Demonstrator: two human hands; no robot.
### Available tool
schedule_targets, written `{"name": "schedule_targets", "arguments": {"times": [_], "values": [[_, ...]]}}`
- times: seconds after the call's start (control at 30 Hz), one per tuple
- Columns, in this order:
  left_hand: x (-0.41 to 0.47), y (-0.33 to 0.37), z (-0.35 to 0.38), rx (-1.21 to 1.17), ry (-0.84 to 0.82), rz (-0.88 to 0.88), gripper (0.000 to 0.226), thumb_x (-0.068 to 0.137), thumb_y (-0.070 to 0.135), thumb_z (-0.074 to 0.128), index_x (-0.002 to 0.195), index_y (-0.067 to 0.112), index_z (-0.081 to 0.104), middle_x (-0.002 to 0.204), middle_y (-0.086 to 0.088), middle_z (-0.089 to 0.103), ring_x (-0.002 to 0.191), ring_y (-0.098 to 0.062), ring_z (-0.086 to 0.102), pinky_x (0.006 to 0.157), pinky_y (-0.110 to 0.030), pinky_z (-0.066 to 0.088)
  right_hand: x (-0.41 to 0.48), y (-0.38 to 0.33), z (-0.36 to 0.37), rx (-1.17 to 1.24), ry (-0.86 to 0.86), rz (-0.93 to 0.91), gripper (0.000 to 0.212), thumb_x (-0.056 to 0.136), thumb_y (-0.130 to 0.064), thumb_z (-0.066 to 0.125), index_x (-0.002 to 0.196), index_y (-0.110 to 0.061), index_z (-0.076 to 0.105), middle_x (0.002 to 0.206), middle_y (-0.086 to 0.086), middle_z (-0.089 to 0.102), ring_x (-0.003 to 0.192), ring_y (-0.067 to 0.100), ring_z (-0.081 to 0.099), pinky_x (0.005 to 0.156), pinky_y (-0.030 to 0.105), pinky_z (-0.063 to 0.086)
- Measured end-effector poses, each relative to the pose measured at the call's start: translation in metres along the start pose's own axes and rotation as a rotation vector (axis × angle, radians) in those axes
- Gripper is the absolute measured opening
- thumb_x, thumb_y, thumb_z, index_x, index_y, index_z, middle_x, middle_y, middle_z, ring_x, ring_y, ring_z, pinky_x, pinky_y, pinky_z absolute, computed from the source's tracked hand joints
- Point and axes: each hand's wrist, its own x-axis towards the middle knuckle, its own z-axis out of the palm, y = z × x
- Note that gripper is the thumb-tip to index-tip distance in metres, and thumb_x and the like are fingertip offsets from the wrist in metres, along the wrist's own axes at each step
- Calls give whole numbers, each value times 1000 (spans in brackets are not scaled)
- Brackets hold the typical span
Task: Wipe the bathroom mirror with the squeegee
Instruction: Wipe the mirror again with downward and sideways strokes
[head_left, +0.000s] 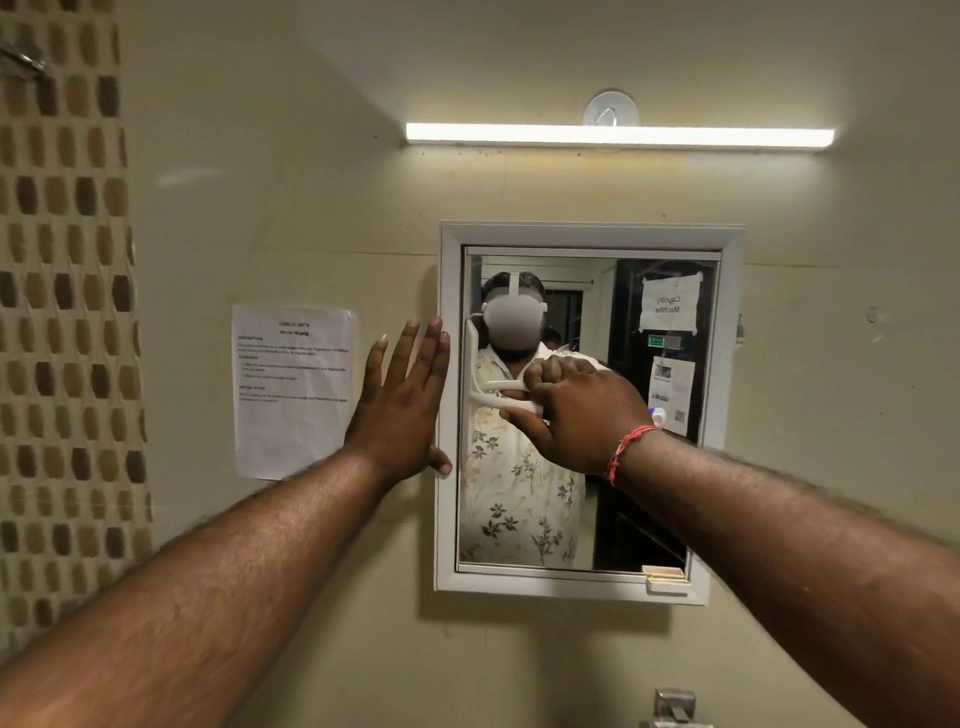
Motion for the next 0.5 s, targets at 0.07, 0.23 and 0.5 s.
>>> {"name": "schedule_targets", "arguments": {"times": [0.07, 0.23, 0.5], "values": [[-1, 0, 1, 4, 13, 2, 185, 59, 88, 90, 175, 8, -29, 185, -14, -38, 173, -41, -30, 142, -66, -6, -1, 0, -2, -2, -5, -1, 84, 100, -83, 13, 126, -32, 74, 113, -4, 65, 108, 21, 63, 84, 39, 55], [-3, -3, 2, 22, 50, 6, 183, 58, 90, 91, 178, 9, -23, 188, -12, -30, 175, -39, -25, 142, -64, -8, -12, 16, -6, -3, -40, 28, 84, 99, -85, 14, 123, -33, 76, 113, -3, 66, 108, 23, 64, 85, 42, 58], [-14, 6, 5, 42, 77, 12, 183, 52, 86, 96, 181, 6, -7, 191, -15, -15, 178, -41, -13, 140, -65, -2, -62, 62, -20, -61, -97, 50, 66, 106, -76, 31, 135, -32, 70, 130, 0, 66, 120, 19, 64, 74, 32, 35]]}}
